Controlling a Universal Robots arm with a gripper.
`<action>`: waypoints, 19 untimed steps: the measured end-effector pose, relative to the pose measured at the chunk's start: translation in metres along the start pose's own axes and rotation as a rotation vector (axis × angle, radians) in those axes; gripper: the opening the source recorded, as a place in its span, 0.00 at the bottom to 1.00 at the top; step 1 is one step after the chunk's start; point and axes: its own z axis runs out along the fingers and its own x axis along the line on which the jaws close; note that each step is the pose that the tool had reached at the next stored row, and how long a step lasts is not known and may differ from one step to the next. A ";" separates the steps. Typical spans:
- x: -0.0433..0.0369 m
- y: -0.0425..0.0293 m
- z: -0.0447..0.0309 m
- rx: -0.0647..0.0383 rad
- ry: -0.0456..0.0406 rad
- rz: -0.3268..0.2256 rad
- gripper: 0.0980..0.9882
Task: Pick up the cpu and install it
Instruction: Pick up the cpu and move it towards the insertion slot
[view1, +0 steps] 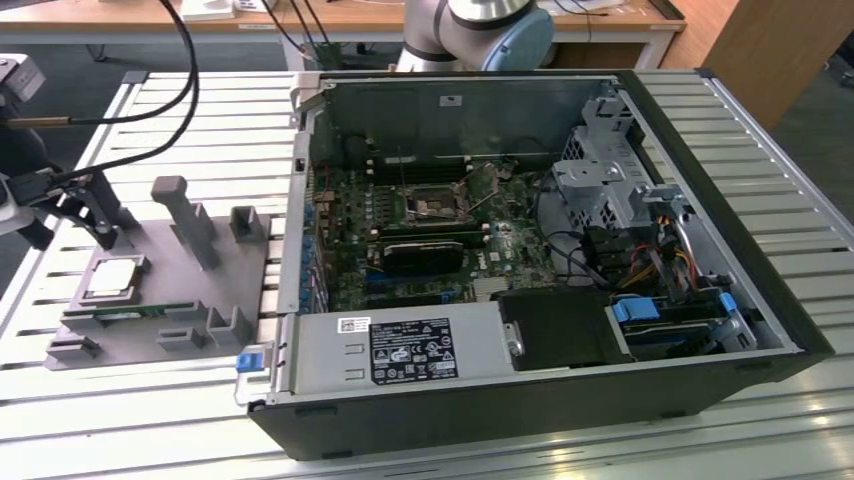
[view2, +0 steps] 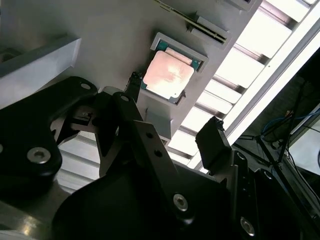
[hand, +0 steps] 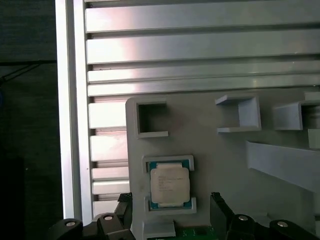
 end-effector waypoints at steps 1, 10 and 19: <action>0.0000 0.0000 0.0011 0.000 0.0000 0.000 0.70; 0.0001 -0.0004 0.0087 0.000 0.0000 0.000 0.70; 0.0001 -0.0007 0.0153 0.000 0.0000 0.000 0.70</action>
